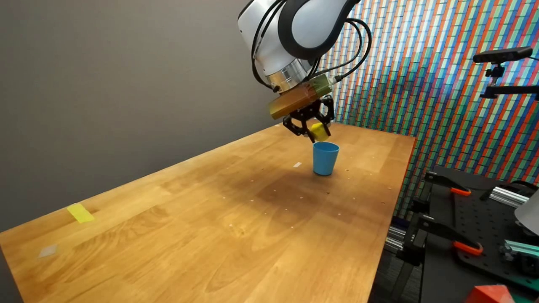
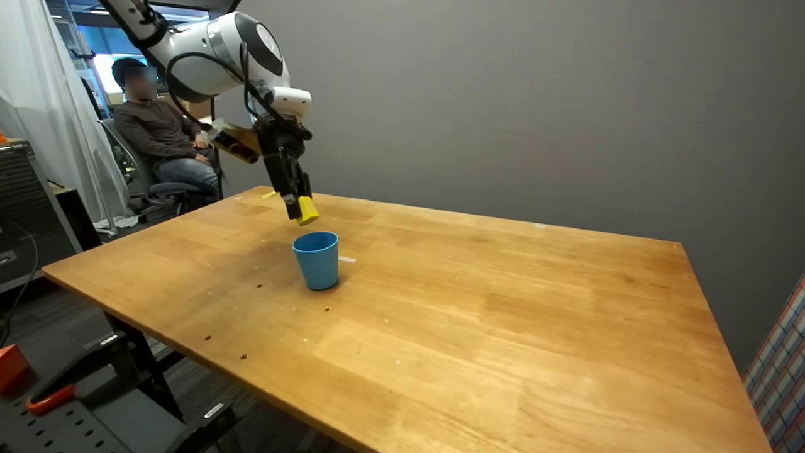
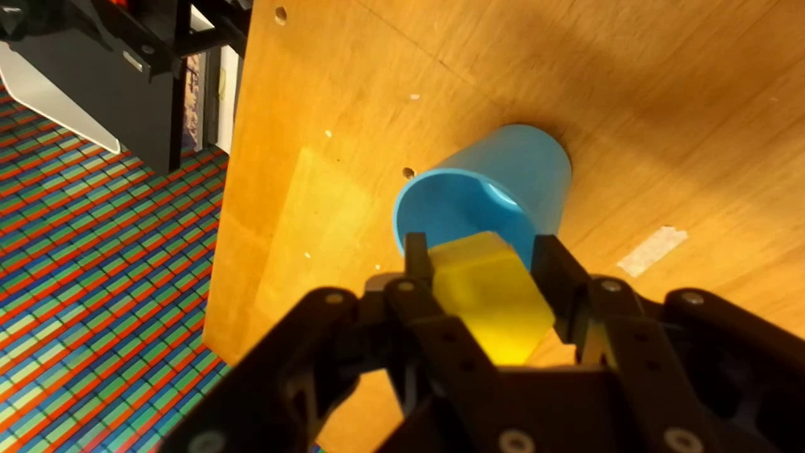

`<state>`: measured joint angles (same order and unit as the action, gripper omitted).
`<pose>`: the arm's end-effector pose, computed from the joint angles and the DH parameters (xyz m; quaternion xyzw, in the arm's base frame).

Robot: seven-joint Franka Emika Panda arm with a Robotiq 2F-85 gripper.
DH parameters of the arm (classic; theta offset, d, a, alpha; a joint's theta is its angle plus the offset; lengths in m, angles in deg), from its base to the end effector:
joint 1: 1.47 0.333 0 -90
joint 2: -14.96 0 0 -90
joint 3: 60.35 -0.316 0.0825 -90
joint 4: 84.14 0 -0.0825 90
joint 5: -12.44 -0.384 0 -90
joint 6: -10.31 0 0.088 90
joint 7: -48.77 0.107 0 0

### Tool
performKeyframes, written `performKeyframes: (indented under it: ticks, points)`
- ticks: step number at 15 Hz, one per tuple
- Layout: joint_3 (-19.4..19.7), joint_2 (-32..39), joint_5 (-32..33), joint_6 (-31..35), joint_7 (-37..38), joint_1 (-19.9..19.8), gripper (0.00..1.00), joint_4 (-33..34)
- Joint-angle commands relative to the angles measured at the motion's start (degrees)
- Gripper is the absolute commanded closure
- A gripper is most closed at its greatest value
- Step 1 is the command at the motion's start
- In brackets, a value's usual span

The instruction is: Put the yellow cube inside the blue cup

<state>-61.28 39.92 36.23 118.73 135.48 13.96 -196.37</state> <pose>0.5456 0.1290 0.2270 0.8397 -0.4551 -0.0181 0.2958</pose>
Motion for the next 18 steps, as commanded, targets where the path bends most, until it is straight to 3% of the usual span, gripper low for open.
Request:
performKeyframes:
  ticks: [1,3,5,8,11,18]
  points:
    - [0.67,1.45,1.01,-0.34,1.06,-0.01,0.8,1.83]
    - [0.87,1.7,0.46,0.09,1.64,-0.17,0.3,1.8]
    - [1.01,1.94,0.46,-0.06,2.01,-0.18,0.26,2.0]
    - [0.98,1.76,0.38,0.09,1.97,-0.25,0.01,2.06]
    - [0.17,0.13,-0.05,3.06,-0.27,-0.69,0.0,1.03]
    - [-3.79,-5.33,-1.57,15.27,-13.0,-0.09,0.0,0.75]
